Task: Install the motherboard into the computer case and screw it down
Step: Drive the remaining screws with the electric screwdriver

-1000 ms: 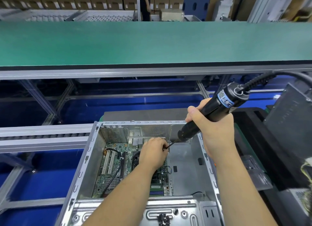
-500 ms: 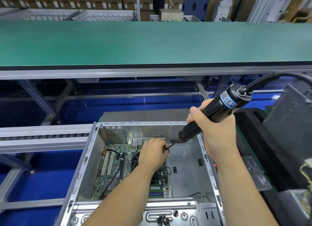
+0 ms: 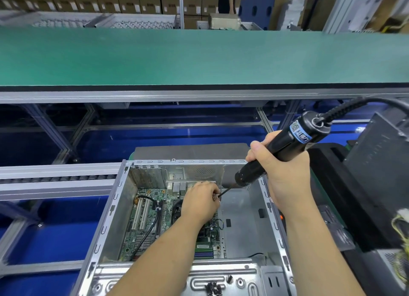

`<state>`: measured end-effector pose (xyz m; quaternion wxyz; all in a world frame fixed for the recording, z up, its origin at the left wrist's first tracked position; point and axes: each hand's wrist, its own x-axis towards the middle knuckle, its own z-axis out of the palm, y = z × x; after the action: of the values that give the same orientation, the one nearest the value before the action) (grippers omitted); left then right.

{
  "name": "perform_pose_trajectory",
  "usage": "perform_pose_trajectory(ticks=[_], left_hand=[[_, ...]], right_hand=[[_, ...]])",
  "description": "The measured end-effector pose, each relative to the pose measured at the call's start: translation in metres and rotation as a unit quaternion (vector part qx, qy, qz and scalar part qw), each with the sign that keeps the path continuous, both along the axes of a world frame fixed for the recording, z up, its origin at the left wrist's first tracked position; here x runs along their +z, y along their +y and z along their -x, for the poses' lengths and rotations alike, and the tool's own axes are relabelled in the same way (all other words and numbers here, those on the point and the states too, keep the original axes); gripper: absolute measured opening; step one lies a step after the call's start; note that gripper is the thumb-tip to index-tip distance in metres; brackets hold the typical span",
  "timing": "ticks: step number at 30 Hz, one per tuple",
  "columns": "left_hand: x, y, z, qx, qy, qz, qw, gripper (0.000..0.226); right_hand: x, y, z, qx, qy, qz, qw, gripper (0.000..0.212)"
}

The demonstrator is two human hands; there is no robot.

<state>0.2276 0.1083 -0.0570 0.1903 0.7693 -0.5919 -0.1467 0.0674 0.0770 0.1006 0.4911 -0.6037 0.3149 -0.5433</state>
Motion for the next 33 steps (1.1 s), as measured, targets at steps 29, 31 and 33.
perform_pose_trajectory(ticks=[29,31,33], left_hand=[[-0.001,0.005,-0.004,0.071,-0.1,-0.123,0.985,0.054],[-0.001,0.004,-0.004,0.072,-0.101,-0.125,0.984,0.055],[-0.001,0.004,-0.004,0.073,-0.102,-0.127,0.984,0.056]], right_hand=[[-0.041,-0.015,-0.014,-0.056,0.019,-0.06,0.996,0.02],[-0.042,-0.016,-0.014,-0.057,0.013,-0.06,0.996,0.022],[-0.041,-0.017,-0.015,-0.055,0.008,-0.06,0.997,0.023]])
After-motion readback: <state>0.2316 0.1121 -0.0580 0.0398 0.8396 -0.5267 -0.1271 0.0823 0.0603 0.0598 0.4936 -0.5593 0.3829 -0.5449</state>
